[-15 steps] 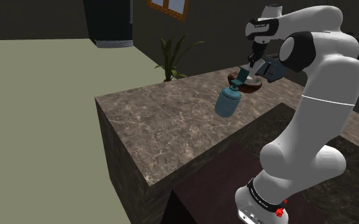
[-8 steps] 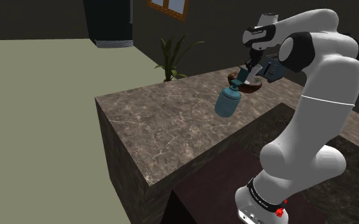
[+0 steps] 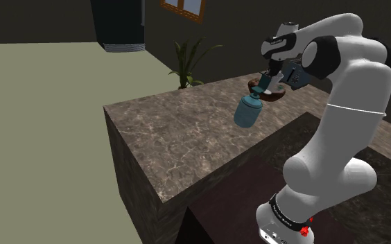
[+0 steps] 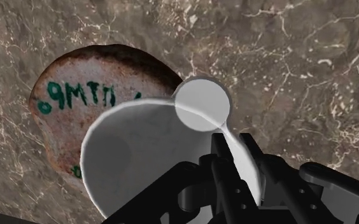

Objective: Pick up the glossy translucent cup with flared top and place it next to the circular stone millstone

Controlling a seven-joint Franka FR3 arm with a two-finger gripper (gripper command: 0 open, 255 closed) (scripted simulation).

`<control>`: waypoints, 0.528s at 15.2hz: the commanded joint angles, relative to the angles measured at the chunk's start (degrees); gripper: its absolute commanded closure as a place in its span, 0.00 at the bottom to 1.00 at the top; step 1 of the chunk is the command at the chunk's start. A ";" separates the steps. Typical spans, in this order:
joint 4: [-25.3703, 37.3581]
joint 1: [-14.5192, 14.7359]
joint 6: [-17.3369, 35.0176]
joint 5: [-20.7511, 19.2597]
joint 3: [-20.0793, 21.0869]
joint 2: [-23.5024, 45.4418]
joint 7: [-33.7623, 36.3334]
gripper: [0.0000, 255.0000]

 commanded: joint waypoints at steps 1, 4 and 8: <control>-1.67 -0.13 1.36 -0.03 -0.04 0.64 0.13 1.00; -2.93 -0.16 3.32 -0.08 -0.01 1.37 0.46 1.00; -4.41 -0.22 5.87 -0.12 0.03 2.49 0.88 1.00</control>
